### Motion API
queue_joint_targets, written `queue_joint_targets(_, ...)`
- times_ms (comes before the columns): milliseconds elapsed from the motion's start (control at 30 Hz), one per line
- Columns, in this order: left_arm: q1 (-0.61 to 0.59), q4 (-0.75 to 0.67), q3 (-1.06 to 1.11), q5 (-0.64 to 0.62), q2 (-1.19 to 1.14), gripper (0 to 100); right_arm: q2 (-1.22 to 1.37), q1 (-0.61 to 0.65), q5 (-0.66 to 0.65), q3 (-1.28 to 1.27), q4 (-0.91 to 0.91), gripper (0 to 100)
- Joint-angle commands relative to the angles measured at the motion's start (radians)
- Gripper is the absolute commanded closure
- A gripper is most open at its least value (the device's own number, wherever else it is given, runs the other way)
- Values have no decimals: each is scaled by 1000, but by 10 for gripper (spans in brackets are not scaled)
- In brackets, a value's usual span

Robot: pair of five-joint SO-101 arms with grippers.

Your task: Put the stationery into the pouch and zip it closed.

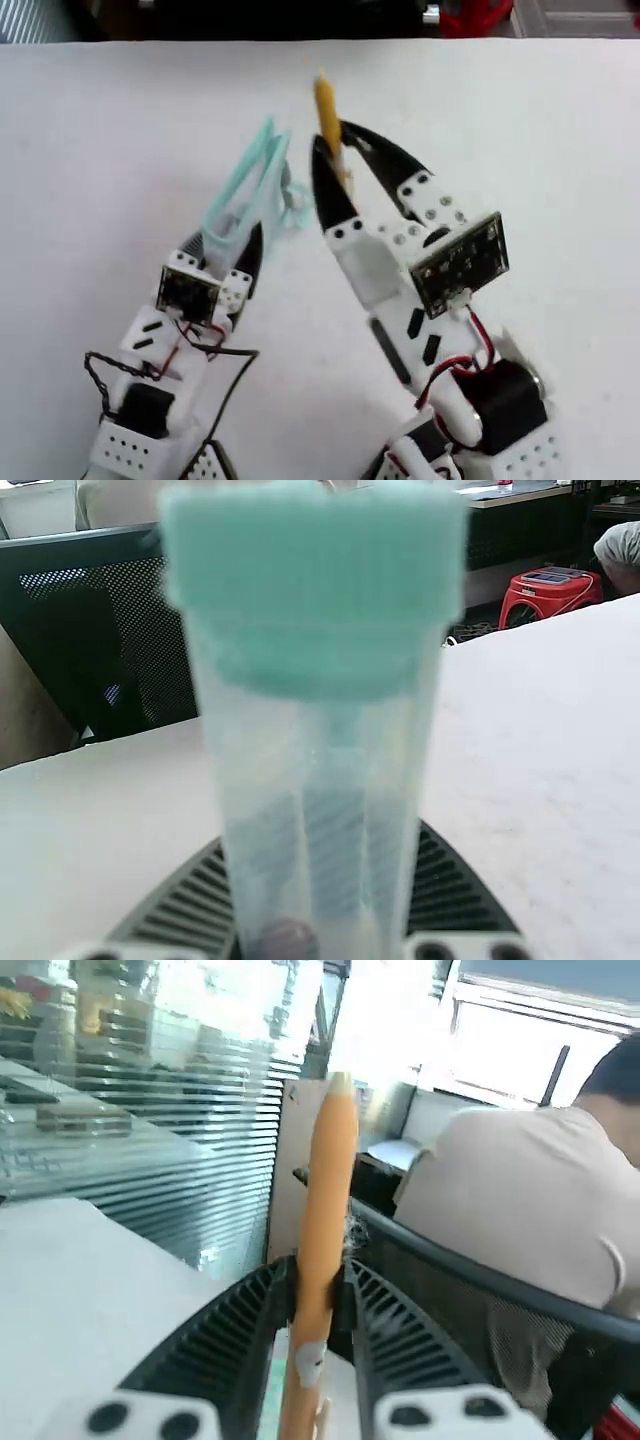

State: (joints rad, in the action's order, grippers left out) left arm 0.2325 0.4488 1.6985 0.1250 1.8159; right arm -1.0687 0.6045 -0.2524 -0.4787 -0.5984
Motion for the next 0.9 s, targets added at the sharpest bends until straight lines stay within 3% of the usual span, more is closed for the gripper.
queue_joint_targets(0, 16, -6, -11, -2, 13, 867, 140, 65, -5, 138, 119, 981)
queue_joint_targets(100, 15, -6, -12, -2, 13, 867, 288, 110, -8, 252, 176, 981)
queue_joint_targets(300, 18, -6, -11, -2, 13, 867, 447, 180, -3, 374, 116, 981)
queue_joint_targets(867, 12, -44, -8, -3, 13, 867, 455, 136, 0, 144, 119, 981)
